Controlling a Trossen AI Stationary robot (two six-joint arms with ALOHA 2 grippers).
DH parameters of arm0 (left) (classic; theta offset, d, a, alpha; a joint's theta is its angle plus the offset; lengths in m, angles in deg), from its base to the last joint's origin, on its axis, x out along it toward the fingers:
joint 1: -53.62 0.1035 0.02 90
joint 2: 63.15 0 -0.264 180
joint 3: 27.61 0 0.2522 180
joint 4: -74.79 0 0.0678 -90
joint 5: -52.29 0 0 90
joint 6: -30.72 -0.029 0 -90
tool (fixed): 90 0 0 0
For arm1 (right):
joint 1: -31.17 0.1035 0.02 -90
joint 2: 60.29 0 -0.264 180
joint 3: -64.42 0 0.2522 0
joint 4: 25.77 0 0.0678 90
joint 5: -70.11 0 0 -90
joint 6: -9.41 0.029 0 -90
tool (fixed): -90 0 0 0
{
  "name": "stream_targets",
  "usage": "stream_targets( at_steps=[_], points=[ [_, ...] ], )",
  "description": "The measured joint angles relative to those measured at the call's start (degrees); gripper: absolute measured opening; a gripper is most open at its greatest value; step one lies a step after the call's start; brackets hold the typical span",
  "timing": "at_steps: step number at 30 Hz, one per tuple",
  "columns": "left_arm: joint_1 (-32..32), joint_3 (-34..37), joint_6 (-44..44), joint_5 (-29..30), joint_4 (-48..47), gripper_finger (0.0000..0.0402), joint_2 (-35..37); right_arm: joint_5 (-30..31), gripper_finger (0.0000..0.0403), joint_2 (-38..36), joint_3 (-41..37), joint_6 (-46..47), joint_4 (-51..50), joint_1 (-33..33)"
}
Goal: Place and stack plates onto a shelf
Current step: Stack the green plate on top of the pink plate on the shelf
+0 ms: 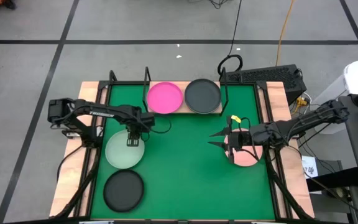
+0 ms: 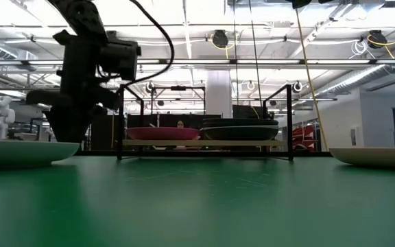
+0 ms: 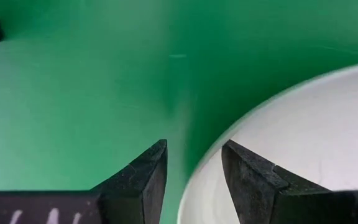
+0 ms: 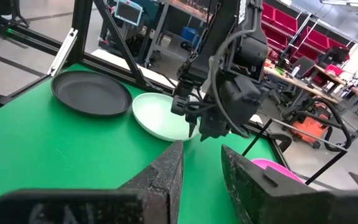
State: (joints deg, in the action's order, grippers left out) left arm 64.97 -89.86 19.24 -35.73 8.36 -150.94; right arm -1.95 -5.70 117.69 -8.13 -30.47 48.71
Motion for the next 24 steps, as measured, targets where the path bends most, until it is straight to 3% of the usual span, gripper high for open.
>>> stream_targets(
  at_steps=[9,17,24],
  points=[
    [1.54,0.00,-3.34,-2.08,0.05,0.0149,-4.18,-0.01,0.0091,0.02,-0.02,0.30,0.02,0.00],
    [2.49,-0.14,-3.79,-1.89,-0.98,0.0024,-4.18,-0.03,0.0091,0.02,-0.02,0.35,0.14,0.00],
    [3.74,-4.02,-2.41,-2.07,-5.43,0.0007,-3.52,-0.05,0.0091,0.02,-0.01,0.35,0.16,0.00]
  ],
)
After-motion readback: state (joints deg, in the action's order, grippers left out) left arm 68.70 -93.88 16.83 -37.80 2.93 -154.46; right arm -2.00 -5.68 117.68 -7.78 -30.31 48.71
